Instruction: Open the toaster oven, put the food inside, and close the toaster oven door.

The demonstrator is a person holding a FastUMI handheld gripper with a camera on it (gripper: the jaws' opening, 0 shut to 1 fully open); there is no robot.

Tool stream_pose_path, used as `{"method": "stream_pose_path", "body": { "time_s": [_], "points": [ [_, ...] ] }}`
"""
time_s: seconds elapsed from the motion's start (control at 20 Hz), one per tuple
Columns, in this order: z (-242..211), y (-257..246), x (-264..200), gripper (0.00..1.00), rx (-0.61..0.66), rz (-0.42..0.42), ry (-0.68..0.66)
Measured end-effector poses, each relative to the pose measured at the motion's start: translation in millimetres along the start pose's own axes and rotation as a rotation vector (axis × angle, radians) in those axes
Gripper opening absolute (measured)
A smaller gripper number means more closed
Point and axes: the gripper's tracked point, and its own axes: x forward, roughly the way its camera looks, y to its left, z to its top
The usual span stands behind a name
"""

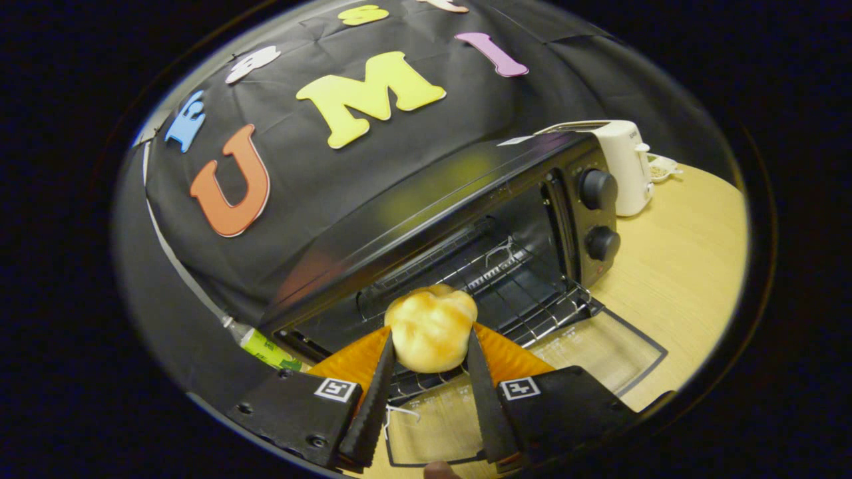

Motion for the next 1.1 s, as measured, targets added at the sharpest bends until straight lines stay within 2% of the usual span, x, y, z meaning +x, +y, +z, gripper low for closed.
{"method": "stream_pose_path", "body": {
  "time_s": [0.2, 0.3, 0.45, 0.55, 0.85, 1.1],
  "points": [
    [2.5, -1.4, 34.2, 0.64, -0.032, -0.050, 0.003],
    [4.6, 2.3, 47.4, 0.64, -0.037, -0.043, -0.003],
    [5.4, 3.8, 54.3, 0.70, -0.064, -0.047, -0.010],
    [4.5, 4.8, 54.8, 0.76, -0.074, -0.045, -0.011],
    [4.7, 6.8, 38.7, 1.00, -0.086, -0.038, -0.018],
    [1.5, 13.1, -5.4, 1.00, -0.133, 0.001, -0.033]
  ]
}}
